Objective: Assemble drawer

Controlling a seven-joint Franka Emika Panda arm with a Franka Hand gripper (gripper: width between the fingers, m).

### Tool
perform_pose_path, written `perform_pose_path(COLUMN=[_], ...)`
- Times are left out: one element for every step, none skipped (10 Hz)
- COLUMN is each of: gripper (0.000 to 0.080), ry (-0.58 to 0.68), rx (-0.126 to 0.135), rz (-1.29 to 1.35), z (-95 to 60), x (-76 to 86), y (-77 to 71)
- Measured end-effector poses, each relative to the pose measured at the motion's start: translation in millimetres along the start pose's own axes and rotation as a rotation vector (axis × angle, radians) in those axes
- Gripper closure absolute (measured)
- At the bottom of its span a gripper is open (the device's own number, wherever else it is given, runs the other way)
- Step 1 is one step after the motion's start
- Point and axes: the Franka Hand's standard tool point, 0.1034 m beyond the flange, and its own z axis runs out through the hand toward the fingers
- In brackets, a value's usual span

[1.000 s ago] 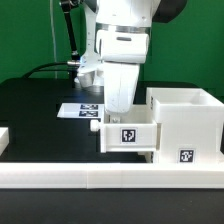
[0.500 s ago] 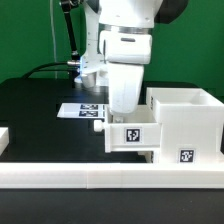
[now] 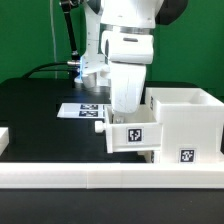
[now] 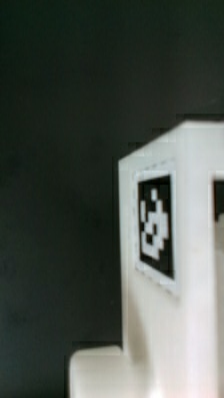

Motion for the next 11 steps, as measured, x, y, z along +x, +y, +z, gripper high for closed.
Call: perform_pose_path(gripper=[0.0757,0.0757,0.0757,0.0757,0.0757,0.0757,0.0757,0.0757,0.0652,0.0513,0.0378], ry=[-0.001,0.0,-0.005,-0.016,-0.025,-0.024,-0.024,-0.024,-0.026,-0.028,-0.031], rx=[-0.001,-0.004,0.002,0.003,-0.001,-0.001,-0.001,-0.001,0.002,0.0,-0.008], rz=[-0.001,-0.013,-0.018,-0.033,-0.055,-0.064,-0.06,-0.058,-0.039,-0.015,-0.003], z=[-0.2,-1.4,-1.9,-2.5,-3.2,-3.1,-3.1,-3.3,-8.0,-18.1,-31.0], x=[1.4,11.6,14.9,15.6,16.8,13.5,12.9,13.2,15.8,21.3,26.1], y=[0.1,0.7,0.7,2.0,3.1,3.5,3.5,3.4,3.5,4.4,6.6])
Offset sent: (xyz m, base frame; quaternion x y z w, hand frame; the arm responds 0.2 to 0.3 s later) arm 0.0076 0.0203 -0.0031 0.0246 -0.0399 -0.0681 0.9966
